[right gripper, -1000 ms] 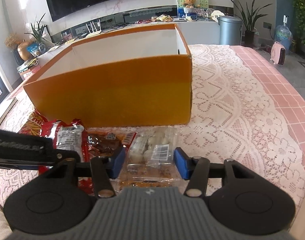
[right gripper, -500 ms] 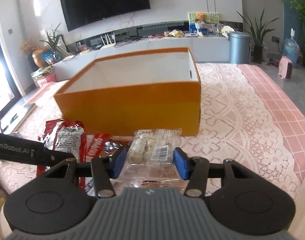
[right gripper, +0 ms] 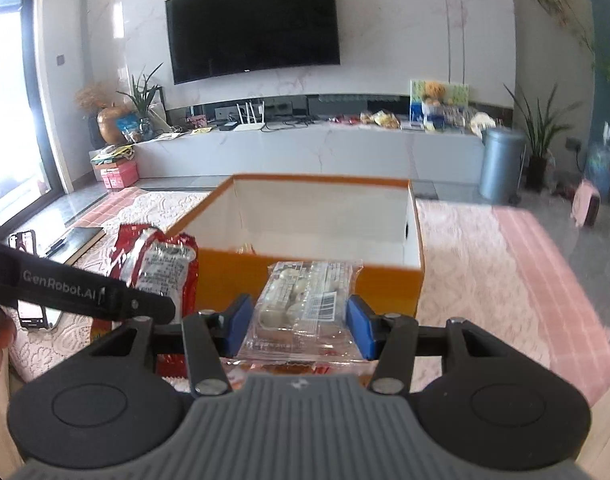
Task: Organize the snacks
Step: 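Carry the red chip bag and clear candy packet over the orange box with both tools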
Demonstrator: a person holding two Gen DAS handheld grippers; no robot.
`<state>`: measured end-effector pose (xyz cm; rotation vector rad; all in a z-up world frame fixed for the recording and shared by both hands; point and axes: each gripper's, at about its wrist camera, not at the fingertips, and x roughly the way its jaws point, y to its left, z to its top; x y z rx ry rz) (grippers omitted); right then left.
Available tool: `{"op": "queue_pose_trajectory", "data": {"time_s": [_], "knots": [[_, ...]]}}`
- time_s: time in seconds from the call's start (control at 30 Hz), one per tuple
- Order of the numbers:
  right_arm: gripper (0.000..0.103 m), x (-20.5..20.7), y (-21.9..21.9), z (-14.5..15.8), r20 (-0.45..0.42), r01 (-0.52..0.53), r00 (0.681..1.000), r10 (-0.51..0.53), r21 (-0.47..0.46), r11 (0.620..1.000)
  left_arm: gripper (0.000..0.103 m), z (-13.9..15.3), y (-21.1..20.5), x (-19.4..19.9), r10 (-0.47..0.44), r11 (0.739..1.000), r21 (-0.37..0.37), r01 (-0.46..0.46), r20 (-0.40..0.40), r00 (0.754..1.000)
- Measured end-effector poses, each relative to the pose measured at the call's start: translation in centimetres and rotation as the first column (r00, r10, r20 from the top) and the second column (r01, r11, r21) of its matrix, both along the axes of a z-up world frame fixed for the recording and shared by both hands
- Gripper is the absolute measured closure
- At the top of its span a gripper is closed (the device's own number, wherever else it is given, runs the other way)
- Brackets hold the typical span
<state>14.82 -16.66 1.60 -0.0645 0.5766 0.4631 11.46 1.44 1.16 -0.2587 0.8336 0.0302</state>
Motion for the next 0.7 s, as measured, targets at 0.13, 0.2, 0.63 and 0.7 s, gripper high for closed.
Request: {"op": "queue_pose_trajectory", "data": {"time_s": [0.13, 0.2, 0.63, 0.7], "knots": [[0.052, 1.4, 0.4, 1.7, 0.017, -0.006, 1.000, 0.007, -0.024, 1.000, 0.026, 1.3, 0.2, 1.4, -0.019, 1.000, -0.005, 0.019, 0.025, 1.000], [0.052, 2.4, 0.6, 2.5, 0.020, -0.006, 1.000, 0.007, -0.038, 0.999, 0.026, 1.9, 0.2, 2.4, -0.020, 1.000, -0.009, 0.021, 0.036, 0.999], [0.053, 9.8, 1.2, 3.3, -0.007, 0.020, 1.000, -0.021, -0.122, 0.992, 0.026, 1.8, 0.3, 9.5, -0.052, 0.997, -0.050, 0.053, 0.015, 0.999], [0.053, 11.2, 1.4, 2.9, -0.025, 0.021, 0.999, -0.025, -0.137, 0.990, 0.026, 1.3, 0.4, 10.7, -0.052, 0.998, -0.042, 0.052, 0.003, 0.999]]}}
